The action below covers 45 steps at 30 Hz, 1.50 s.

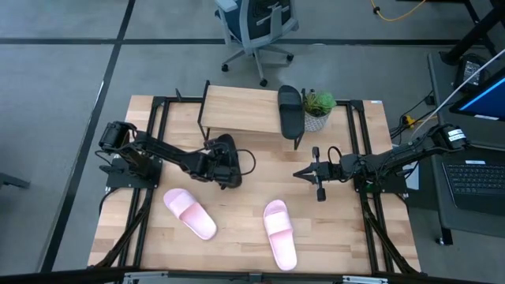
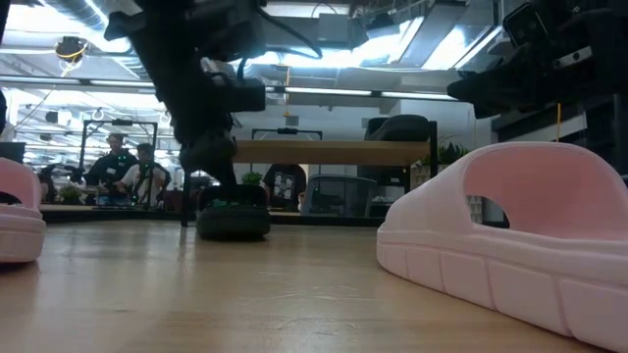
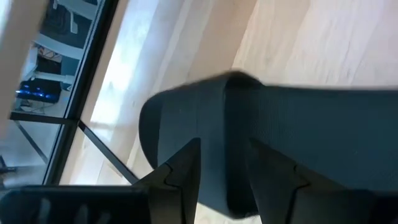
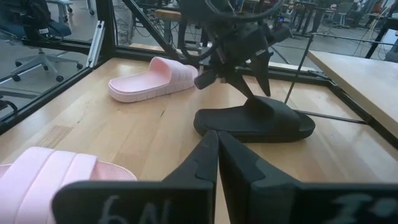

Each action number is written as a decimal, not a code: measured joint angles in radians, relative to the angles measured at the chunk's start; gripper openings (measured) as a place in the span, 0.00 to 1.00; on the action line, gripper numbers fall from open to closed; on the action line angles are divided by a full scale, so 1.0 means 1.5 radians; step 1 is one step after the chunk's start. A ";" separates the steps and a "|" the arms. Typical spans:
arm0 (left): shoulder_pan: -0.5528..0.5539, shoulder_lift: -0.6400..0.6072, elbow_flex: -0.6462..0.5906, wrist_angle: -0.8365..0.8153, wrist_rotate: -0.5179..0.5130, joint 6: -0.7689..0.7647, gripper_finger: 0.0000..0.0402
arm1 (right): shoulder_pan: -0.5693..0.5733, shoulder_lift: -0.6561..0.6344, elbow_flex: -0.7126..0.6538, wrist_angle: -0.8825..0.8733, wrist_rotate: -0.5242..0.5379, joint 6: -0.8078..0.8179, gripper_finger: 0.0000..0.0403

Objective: Pick and place slides into the shelf
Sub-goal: Put the black slides on the shelf

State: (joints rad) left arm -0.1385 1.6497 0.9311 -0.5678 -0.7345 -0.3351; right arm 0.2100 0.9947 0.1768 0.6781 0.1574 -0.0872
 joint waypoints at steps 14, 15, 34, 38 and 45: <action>0.008 0.000 -0.014 0.022 -0.010 0.026 0.29 | 0.000 0.000 0.000 0.000 0.000 0.000 0.04; 0.012 0.000 -0.014 0.023 -0.006 0.026 0.29 | 0.000 0.000 0.000 0.000 0.000 0.000 0.04; 0.049 0.000 -0.014 0.036 0.032 0.039 0.22 | 0.000 0.000 0.000 0.000 0.000 -0.003 0.04; 0.049 0.000 -0.014 0.036 0.030 0.038 0.22 | 0.000 0.000 0.000 0.000 0.000 -0.003 0.04; 0.049 0.000 -0.014 0.036 0.028 0.038 0.22 | 0.000 0.000 0.000 0.000 0.000 -0.003 0.04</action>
State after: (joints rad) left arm -0.0650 1.6497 0.9096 -0.5139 -0.6930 -0.2779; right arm 0.2100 0.9943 0.1768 0.6785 0.1577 -0.0910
